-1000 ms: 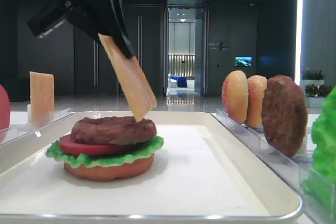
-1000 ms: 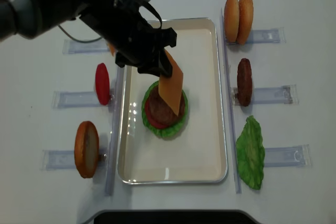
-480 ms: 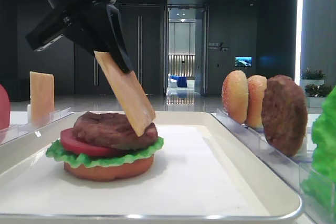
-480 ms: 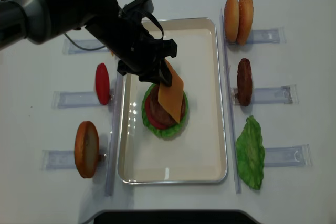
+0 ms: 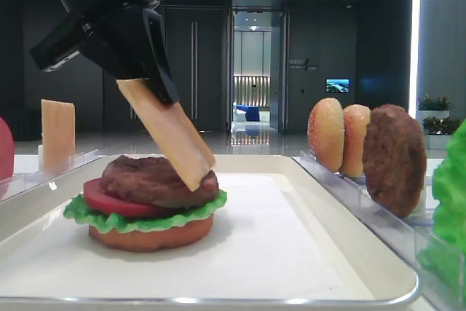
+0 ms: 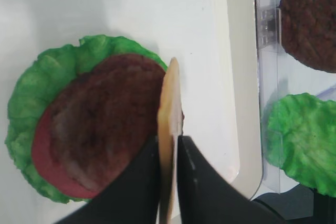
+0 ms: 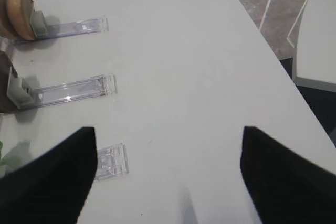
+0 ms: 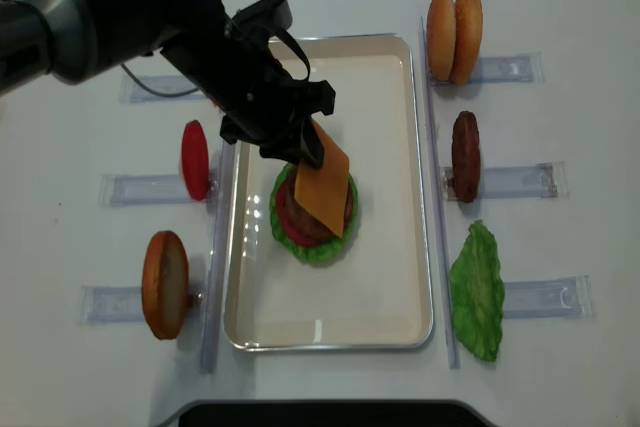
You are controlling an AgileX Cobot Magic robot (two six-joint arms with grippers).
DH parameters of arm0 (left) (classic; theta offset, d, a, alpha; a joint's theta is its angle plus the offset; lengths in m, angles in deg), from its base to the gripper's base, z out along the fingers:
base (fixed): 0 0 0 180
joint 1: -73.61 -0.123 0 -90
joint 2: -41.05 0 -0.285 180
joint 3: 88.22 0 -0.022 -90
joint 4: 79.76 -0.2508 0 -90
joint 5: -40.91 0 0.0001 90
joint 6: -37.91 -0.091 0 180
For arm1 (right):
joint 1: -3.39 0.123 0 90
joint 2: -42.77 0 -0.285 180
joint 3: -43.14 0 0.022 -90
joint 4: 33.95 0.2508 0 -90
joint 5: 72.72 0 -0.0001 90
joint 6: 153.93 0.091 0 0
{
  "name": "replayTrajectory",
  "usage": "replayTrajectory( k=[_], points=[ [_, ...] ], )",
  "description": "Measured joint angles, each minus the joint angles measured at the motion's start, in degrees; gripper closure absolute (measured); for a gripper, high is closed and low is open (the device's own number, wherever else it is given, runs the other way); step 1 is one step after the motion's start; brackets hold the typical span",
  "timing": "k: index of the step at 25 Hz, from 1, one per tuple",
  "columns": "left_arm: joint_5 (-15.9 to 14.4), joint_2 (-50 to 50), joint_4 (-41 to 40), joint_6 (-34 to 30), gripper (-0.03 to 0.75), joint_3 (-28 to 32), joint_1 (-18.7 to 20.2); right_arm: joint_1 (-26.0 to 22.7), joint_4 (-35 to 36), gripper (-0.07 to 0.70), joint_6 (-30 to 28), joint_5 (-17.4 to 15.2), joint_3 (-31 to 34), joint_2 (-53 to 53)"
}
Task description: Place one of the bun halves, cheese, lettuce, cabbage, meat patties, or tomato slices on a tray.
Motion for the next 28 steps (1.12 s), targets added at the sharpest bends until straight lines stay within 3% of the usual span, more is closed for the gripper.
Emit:
replayTrajectory(
  k=[6,12,16,21,28],
  points=[
    [-1.44,0.0,-1.31,0.36,0.526,0.0,0.0,0.0,0.0,0.096,0.0,0.0,0.0,0.0],
    [-4.03,0.0,-8.6,4.61,0.496,0.0,0.0,0.0,0.0,0.096,0.0,0.0,0.0,0.0],
    [-4.84,1.56,-12.63,7.81,0.39,0.0,0.0,0.0,0.04,0.096,0.0,0.0,0.0,0.0],
    [-8.69,5.05,-20.98,13.6,0.265,0.0,0.0,0.0,0.04,0.096,0.0,0.0,0.0,0.0],
    [-11.66,11.07,-23.18,15.81,0.246,-2.53,0.0,0.0,0.04,0.096,0.0,0.0,0.0,0.0]
  ],
)
